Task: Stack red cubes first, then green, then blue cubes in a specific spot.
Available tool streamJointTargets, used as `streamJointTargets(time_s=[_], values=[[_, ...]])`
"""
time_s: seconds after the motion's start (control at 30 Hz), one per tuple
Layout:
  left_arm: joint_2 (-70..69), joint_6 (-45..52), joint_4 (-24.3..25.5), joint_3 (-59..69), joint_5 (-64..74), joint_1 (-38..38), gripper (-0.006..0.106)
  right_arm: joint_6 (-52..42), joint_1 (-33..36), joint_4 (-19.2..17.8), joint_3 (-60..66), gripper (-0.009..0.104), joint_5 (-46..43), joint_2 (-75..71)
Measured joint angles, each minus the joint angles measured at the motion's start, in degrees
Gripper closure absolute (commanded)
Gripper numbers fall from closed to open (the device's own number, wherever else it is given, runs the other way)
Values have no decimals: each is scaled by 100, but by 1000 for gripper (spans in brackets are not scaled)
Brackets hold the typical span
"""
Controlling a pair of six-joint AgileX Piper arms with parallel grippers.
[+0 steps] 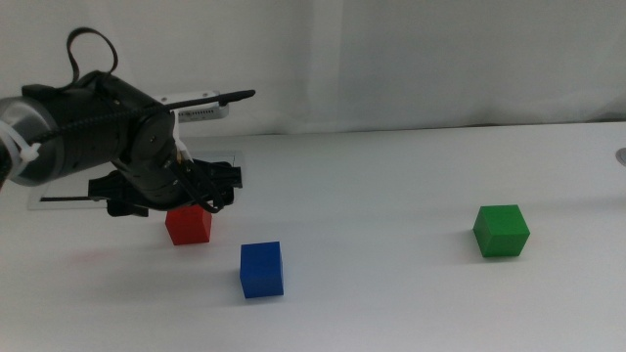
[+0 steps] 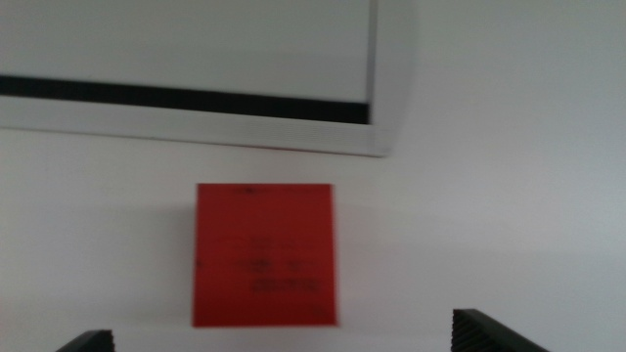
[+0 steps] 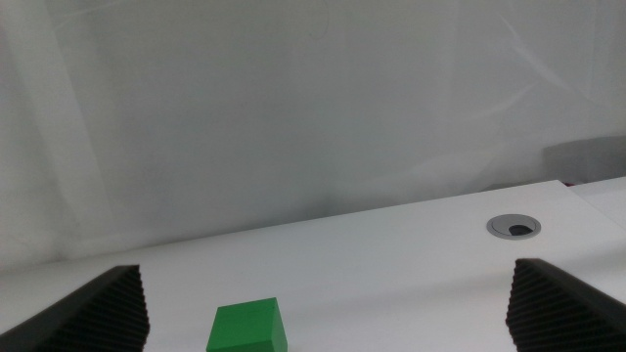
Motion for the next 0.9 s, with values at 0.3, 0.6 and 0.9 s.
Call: streamJointTargets(time_s=[0.3, 0.6, 0.9], values=[[560, -35, -33, 0, -434, 260, 17, 0, 0, 0, 0, -8, 0, 0], [891, -35, -60, 0, -808, 260, 17, 0, 0, 0, 0, -8, 0, 0], [983, 156, -60, 0, -1022, 286, 50, 14, 0, 0, 0, -8, 0, 0]])
